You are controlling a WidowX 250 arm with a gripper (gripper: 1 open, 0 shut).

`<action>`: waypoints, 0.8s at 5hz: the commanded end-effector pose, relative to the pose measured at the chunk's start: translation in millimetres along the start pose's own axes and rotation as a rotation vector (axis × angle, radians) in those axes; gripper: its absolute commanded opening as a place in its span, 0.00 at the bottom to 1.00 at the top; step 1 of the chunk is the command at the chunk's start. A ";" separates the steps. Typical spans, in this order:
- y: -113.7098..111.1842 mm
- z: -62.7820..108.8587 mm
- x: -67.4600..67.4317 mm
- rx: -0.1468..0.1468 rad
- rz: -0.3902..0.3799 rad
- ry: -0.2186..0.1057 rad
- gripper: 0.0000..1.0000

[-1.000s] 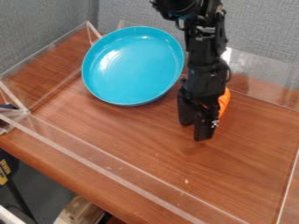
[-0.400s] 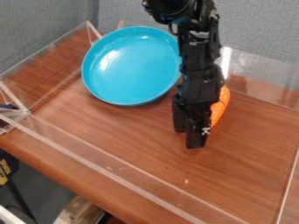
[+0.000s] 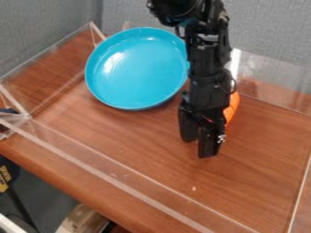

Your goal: Remove the red object from the blue plate and put it on the table

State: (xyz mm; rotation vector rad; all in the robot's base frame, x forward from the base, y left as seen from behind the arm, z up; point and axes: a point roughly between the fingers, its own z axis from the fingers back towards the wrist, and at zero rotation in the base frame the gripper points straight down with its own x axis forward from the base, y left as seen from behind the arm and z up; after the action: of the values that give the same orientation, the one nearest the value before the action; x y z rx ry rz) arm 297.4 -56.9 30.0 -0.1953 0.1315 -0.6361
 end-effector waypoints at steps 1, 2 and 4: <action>7.3 28.3 4.4 0.041 0.016 -0.069 0.00; 12.7 29.5 2.8 0.036 0.036 -0.064 0.00; -7.3 22.5 4.1 0.030 -0.045 -0.036 0.00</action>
State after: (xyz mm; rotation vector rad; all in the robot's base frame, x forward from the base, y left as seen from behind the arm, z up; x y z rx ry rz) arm 294.9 -57.3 32.2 -0.2030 0.1529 -0.6545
